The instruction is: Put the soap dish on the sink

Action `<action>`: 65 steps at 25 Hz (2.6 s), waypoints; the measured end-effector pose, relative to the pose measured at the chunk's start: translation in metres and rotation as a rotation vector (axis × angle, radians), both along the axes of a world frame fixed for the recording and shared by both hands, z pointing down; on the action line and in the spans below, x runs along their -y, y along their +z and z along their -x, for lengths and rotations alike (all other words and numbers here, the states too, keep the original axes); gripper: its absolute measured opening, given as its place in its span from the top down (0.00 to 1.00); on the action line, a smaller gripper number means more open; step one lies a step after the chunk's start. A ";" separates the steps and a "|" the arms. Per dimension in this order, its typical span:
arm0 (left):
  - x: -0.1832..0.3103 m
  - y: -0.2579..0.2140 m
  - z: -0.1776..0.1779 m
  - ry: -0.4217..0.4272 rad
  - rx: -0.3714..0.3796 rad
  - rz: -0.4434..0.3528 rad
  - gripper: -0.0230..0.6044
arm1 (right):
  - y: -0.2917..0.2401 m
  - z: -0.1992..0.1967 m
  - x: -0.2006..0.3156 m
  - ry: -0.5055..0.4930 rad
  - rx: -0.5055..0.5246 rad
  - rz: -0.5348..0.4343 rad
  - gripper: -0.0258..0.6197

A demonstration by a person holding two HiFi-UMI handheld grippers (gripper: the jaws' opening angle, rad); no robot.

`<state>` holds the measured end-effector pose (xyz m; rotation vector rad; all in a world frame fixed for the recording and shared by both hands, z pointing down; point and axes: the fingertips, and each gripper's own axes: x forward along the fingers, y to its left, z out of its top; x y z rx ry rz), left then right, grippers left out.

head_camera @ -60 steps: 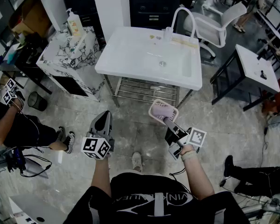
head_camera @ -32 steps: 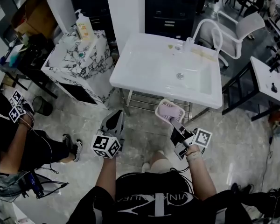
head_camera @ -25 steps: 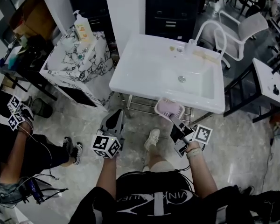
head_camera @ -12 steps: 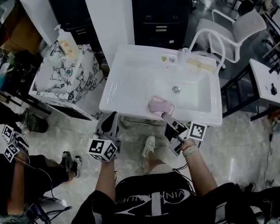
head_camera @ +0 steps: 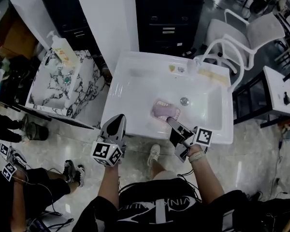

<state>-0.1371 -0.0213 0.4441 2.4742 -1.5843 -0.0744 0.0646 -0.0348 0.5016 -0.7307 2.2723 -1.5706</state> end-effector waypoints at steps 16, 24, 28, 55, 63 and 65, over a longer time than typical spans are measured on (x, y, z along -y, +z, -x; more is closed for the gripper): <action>0.090 0.018 0.000 0.041 -0.013 0.065 0.94 | 0.007 0.025 0.088 -0.033 -0.007 0.006 0.82; 0.136 0.022 -0.020 0.082 -0.027 0.073 0.94 | 0.009 0.025 0.128 -0.041 -0.017 0.017 0.82; 0.151 0.033 -0.028 0.098 -0.034 0.097 0.94 | 0.012 0.030 0.148 -0.053 -0.023 0.006 0.82; 0.245 0.110 -0.053 0.197 0.034 0.341 0.94 | 0.070 0.080 0.243 -0.022 -0.079 0.296 0.82; 0.261 0.128 -0.064 0.232 0.124 0.388 0.94 | 0.070 0.093 0.275 -0.087 -0.038 0.304 0.82; 0.264 0.131 -0.066 0.234 0.114 0.400 0.94 | 0.071 0.096 0.281 -0.112 -0.008 0.270 0.82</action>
